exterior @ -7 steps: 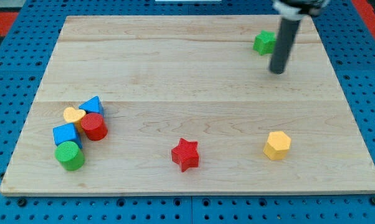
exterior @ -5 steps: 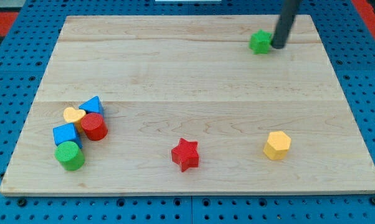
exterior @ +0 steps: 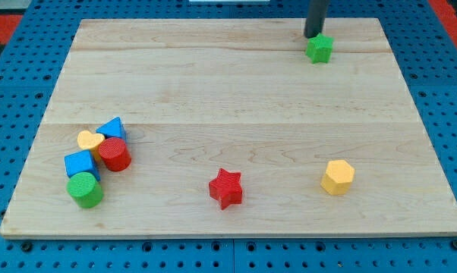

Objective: Move the green star right into the red circle

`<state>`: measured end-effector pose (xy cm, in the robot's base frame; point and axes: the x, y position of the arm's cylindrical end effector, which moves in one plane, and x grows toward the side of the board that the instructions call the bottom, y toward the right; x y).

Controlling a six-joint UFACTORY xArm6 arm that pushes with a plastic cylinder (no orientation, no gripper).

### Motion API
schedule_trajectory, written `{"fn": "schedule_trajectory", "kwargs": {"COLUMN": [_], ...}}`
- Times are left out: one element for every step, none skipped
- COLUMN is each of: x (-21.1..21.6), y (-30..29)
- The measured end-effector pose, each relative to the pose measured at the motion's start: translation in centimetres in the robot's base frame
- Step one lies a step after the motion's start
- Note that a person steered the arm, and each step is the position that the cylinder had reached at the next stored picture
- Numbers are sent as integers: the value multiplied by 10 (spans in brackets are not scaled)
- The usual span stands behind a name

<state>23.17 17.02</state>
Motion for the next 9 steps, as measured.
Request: {"fn": "schedule_trajectory", "kwargs": {"x": [38, 52, 21, 2, 51, 97, 149, 207, 243], "y": [46, -10, -21, -46, -95, -126, -137, -167, -234]}}
